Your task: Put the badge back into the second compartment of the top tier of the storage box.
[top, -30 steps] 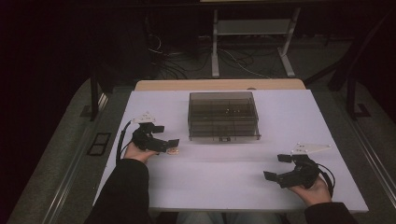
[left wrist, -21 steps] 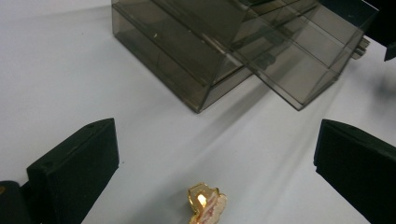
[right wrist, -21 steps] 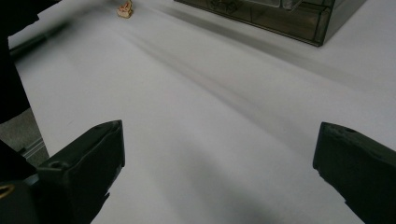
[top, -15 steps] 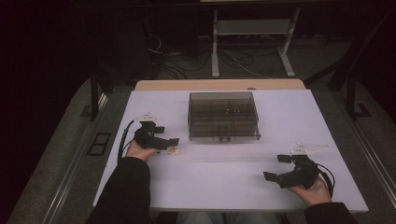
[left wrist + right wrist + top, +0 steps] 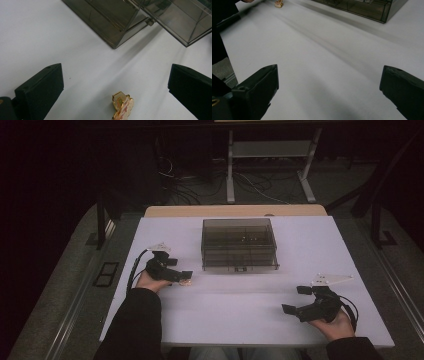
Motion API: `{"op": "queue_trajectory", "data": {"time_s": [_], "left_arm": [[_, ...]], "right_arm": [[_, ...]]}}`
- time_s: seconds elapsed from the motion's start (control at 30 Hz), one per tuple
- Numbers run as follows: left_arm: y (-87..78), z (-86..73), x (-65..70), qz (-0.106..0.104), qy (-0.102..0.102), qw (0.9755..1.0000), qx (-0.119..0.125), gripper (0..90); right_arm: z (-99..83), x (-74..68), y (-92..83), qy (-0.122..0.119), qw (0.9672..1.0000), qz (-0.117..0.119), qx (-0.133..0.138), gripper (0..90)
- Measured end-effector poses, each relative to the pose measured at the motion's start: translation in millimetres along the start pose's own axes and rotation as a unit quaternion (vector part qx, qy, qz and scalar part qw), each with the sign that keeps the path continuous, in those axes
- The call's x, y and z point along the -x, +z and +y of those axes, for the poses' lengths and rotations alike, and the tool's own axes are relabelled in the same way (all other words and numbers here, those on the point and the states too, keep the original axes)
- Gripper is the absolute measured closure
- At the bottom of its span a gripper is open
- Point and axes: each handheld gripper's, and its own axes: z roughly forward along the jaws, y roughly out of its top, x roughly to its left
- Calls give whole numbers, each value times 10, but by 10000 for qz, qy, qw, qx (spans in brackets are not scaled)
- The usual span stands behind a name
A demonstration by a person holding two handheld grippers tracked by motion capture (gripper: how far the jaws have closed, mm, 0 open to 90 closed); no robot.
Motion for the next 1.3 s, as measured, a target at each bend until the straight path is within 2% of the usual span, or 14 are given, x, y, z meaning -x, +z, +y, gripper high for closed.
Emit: {"op": "queue_trajectory", "data": {"time_s": [0.07,0.23,0.27,0.43,0.47,0.57,0.77,0.87,1.0,1.2,1.3], "left_arm": [[8,-6,3,-27,45,10000,-3,4],[21,-15,20,-133,156,9998,-29,81],[23,-19,19,-150,192,9997,-41,121],[33,-30,0,-221,200,9995,-58,172],[33,-33,-9,-234,212,9995,-78,207],[37,-44,-27,-277,154,9994,-108,244],[34,-64,-42,-416,190,9987,-221,329],[43,-75,-50,-452,190,9984,-273,407],[60,-92,-55,-535,168,9977,-389,446],[69,-112,-53,-589,293,9964,-530,540],[59,-124,-61,-605,287,9962,-552,604]], "right_arm": [[0,0,-1,-1,10000,-5,0,15],[-3,1,-5,3,10000,-19,1,15],[-4,2,-5,1,10000,-22,-1,15],[-5,0,-4,-1,10000,-26,-2,15],[-7,-2,-3,-3,10000,-29,-9,15],[-8,-5,0,-16,10000,-35,-13,15],[-8,-4,-5,-17,10000,-31,-2,15],[-9,-7,-1,-18,10000,-35,-16,15],[-9,-7,-2,-17,10000,-36,-15,15],[-11,-1,-11,-13,10000,-40,2,15],[-11,-4,-11,-23,10000,-26,14,15]]}}
